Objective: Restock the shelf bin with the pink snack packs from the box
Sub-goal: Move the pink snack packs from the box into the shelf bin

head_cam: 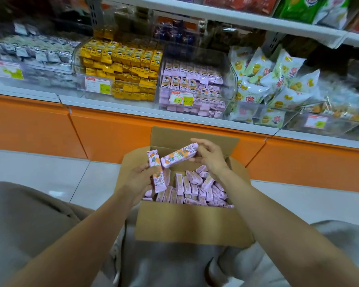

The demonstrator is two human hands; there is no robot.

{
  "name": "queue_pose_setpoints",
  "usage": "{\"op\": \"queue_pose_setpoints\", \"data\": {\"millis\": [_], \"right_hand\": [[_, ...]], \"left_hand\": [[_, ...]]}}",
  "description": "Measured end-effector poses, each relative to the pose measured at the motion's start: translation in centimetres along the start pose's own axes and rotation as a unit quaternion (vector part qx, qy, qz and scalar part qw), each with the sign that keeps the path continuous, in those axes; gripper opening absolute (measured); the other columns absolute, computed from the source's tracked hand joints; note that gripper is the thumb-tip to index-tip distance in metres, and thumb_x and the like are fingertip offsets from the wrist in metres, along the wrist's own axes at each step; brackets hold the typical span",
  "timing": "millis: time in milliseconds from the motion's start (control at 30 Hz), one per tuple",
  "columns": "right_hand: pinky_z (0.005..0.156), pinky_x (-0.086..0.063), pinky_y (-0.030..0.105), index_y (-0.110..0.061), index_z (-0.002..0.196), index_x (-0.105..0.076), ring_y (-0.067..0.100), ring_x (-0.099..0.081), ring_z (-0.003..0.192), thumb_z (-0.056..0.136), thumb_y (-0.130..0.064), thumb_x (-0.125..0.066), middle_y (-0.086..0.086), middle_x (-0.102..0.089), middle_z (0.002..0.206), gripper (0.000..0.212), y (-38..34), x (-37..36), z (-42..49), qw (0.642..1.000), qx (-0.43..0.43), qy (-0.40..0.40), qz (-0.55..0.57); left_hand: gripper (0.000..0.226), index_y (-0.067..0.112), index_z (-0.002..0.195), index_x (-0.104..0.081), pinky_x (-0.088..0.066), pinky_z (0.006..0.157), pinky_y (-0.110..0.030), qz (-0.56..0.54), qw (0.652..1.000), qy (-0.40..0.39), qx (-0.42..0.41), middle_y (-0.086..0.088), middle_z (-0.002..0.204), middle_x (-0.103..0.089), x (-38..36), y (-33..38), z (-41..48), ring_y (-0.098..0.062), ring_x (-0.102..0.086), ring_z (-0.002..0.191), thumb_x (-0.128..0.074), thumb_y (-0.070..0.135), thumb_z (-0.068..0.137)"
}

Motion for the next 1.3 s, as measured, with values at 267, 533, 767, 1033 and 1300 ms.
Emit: {"op": "queue_pose_setpoints", "data": {"millis": [267, 533, 767, 1033, 1300], "right_hand": [[0.083, -0.058, 0.027, -0.009, 0.109, -0.059, 0.024, -0.068, 0.089, 0.095, 0.007, -0.045, 0.023, -0.057, 0.099, 0.026, 1.3, -1.2, -1.6, 0.992, -0.053, -0.096, 0.063], [0.081, -0.052, 0.026, -0.012, 0.122, -0.055, 0.015, -0.059, 0.088, 0.088, 0.013, -0.052, 0.004, -0.062, 0.097, 0.043, 2.1, -3.7, -2.6, 0.979, -0.047, -0.197, 0.008], [0.081, -0.048, 0.026, -0.018, 0.122, -0.048, 0.012, -0.056, 0.083, 0.082, 0.007, -0.066, -0.002, -0.057, 0.088, 0.051, 1.7, -3.1, -3.2, 0.968, -0.030, -0.222, -0.112], [0.092, -0.052, 0.028, -0.027, 0.133, -0.047, 0.008, -0.057, 0.112, 0.088, -0.038, -0.065, -0.005, -0.052, 0.129, 0.049, -3.0, -1.2, -1.6, 0.967, 0.023, -0.185, -0.170], [0.079, -0.050, 0.025, -0.022, 0.118, -0.055, 0.023, -0.058, 0.092, 0.090, -0.024, -0.066, 0.017, -0.062, 0.107, 0.030, -10.1, -0.7, 2.9, 0.954, 0.104, -0.179, -0.215]], "left_hand": [[0.040, 0.000, 0.123, -0.054, -0.050, 0.097, -0.039, -0.104, 0.993, 0.049, -0.005, -0.018, 0.120, -0.065, -0.3, 0.6, 0.4, -0.027, -0.065, 0.105, -0.066, 0.018, 0.090], [0.013, 0.007, 0.104, -0.063, -0.057, 0.057, -0.023, -0.094, 0.995, 0.018, -0.001, -0.010, 0.093, -0.071, -1.8, 0.7, 0.4, -0.015, -0.072, 0.074, -0.061, 0.013, 0.093], [0.016, 0.006, 0.106, -0.066, -0.058, 0.052, -0.028, -0.072, 0.997, 0.001, -0.022, -0.005, 0.079, -0.075, -2.5, 1.8, 0.4, -0.017, -0.072, 0.064, -0.062, 0.013, 0.092], [0.023, 0.010, 0.108, -0.070, -0.055, 0.068, -0.023, 0.068, 0.994, -0.031, -0.078, -0.007, 0.101, -0.075, -3.0, 3.9, 1.0, -0.017, -0.073, 0.084, -0.071, 0.014, 0.085], [0.029, -0.001, 0.113, -0.066, -0.056, 0.070, -0.021, 0.119, 0.978, -0.100, -0.139, -0.017, 0.104, -0.072, -6.8, 9.9, 2.8, -0.023, -0.070, 0.090, -0.069, 0.003, 0.085]]}}
Point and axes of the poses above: each hand's wrist, its own z-axis towards the middle knuckle, its own x-axis out of the back of the hand, y = z × x, the point moved 4 cm from there along z, towards the middle knuckle
